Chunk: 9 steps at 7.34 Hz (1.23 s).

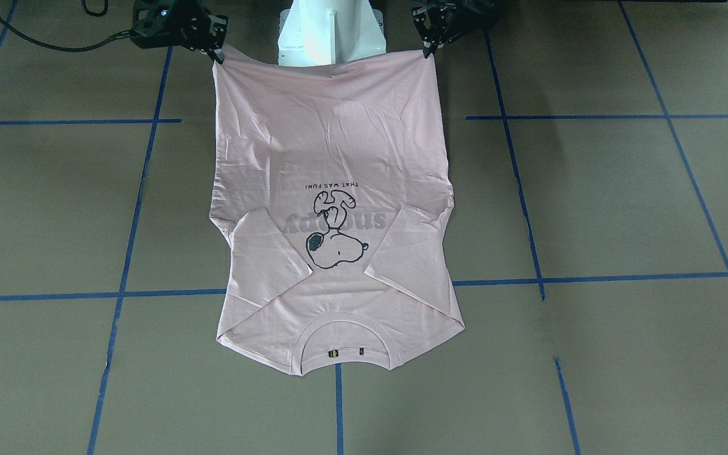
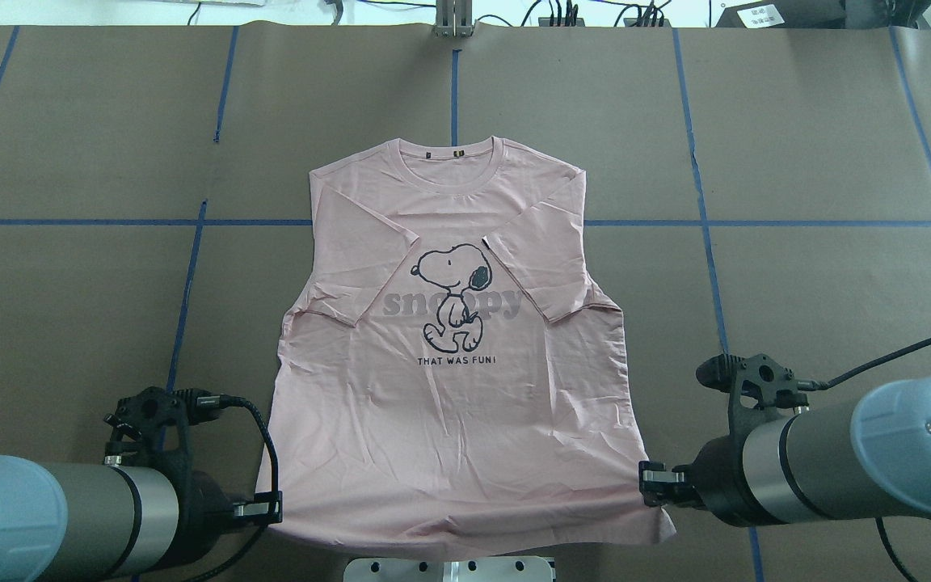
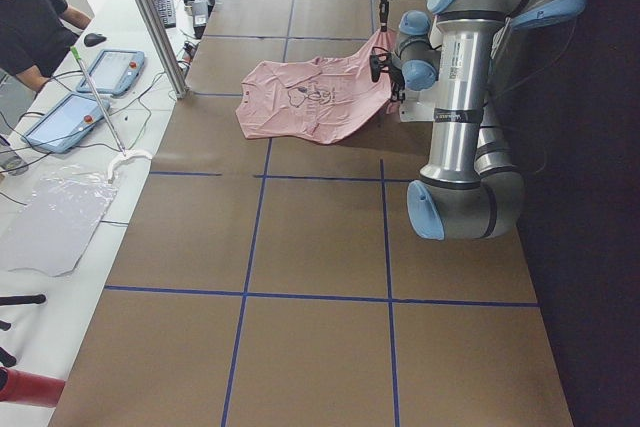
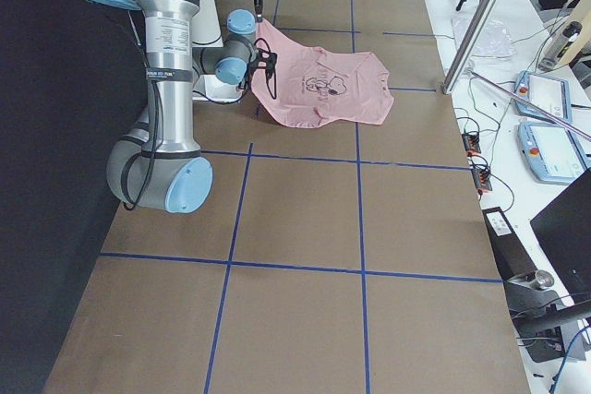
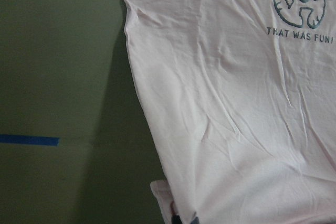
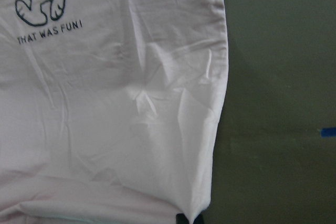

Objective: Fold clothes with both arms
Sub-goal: 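Lift the hem with both grippers and carry it toward the collar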

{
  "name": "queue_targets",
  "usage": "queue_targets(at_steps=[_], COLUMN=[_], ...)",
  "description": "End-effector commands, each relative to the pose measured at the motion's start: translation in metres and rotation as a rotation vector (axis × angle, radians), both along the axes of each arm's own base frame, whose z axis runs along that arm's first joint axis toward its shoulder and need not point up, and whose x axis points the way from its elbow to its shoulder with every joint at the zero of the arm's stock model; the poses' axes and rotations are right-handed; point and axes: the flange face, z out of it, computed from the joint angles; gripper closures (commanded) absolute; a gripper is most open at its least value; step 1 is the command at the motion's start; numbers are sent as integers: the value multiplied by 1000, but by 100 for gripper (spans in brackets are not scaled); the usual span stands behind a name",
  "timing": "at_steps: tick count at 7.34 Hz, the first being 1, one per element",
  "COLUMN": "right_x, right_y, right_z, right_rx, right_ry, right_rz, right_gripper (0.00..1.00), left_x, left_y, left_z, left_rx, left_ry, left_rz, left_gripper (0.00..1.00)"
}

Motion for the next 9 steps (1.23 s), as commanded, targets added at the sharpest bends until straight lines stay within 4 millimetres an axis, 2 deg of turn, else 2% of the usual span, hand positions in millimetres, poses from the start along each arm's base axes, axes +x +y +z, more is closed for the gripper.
queue_targets(at_steps=[1,2,3,4,5,6,7,8,9], right_x=[3,-7,-8,0,-2,-8,-19,-24,-26], right_y=[-45,-70,-90,-123,-149,-173,-197,-222,-249], right_z=[-10,-18,-11,-30,-23,-19,-31,-30,-19], right_rx=[9,12,6,11,-8,4,14,6,-3], right_ry=[-23,-34,-15,-49,-29,-7,-11,6,37], right_rz=[101,140,176,230,261,281,302,328,349], right_gripper=[100,100,100,100,100,100,100,100,100], left_x=[-24,-28,-11,5,12,9,2,15,25], left_y=[-51,-92,-115,-146,-167,-183,-214,-243,-269], left_z=[-8,-5,6,12,26,32,20,30,38], left_rx=[51,65,67,66,81,78,81,65,87], left_ry=[12,-2,-40,-70,-111,-127,-121,-156,-148], left_rz=[-63,-75,-89,-123,-126,-151,-206,-227,-242], left_gripper=[100,100,100,100,100,100,100,100,100])
